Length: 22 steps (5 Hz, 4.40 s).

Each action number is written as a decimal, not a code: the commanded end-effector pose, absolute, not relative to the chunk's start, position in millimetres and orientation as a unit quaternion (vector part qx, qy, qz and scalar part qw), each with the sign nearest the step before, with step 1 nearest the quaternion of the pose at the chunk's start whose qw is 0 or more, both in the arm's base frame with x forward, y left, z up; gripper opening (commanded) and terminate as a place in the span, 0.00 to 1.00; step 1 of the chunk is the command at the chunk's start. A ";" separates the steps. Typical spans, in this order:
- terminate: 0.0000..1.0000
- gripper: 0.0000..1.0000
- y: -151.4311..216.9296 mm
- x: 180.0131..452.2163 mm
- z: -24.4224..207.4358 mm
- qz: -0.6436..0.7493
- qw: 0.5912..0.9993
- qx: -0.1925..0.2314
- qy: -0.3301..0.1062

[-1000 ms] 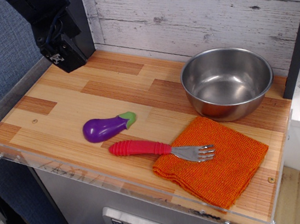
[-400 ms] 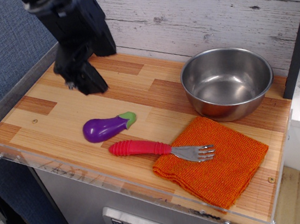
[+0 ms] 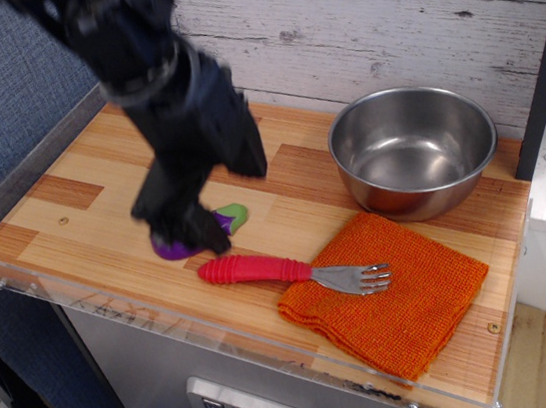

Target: Pick up the red fork and place it on the left of the pot

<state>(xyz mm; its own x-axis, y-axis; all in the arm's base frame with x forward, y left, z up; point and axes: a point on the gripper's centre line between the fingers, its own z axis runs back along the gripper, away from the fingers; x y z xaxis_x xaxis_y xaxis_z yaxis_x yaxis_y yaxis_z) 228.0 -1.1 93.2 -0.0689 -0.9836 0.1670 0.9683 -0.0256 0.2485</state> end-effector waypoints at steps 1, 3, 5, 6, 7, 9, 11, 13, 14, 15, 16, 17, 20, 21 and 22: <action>0.00 1.00 13.5 220.5 68.7 -0.693 0.710 0.029 -0.123; 0.00 1.00 15.5 238.3 43.5 -0.676 0.729 0.029 -0.107; 0.00 1.00 4.0 236.5 5.8 -0.688 0.722 0.022 -0.077; 0.00 0.00 -0.1 235.0 -4.1 -0.691 0.719 0.030 -0.070; 0.00 0.00 -0.2 234.6 -4.8 -0.690 0.719 0.034 -0.075; 0.00 0.00 0.1 231.0 3.0 -0.689 0.720 0.031 -0.082; 0.00 0.00 -10.0 233.4 35.9 -0.692 0.711 0.024 -0.119; 0.00 0.00 7.2 238.6 86.9 -0.679 0.716 0.035 -0.159; 0.00 0.00 30.8 253.1 101.5 -0.661 0.730 0.043 -0.165; 0.00 0.00 57.5 278.2 106.7 -0.637 0.751 0.049 -0.167; 0.00 0.00 81.4 305.5 108.5 -0.610 0.773 0.054 -0.163; 0.00 0.00 100.8 331.2 103.6 -0.590 0.790 0.060 -0.156; 0.00 0.00 151.1 362.4 62.9 -0.553 0.823 0.053 -0.118; 0.00 0.00 151.9 359.5 47.4 -0.557 0.823 0.045 -0.104; 0.00 0.00 152.0 355.1 32.4 -0.557 0.825 0.035 -0.090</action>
<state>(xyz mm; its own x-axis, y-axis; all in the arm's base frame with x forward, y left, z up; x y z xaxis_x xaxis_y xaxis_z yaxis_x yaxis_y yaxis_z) 361.8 144.7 18.8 0.3635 -0.9244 0.1152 0.9191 0.3761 0.1179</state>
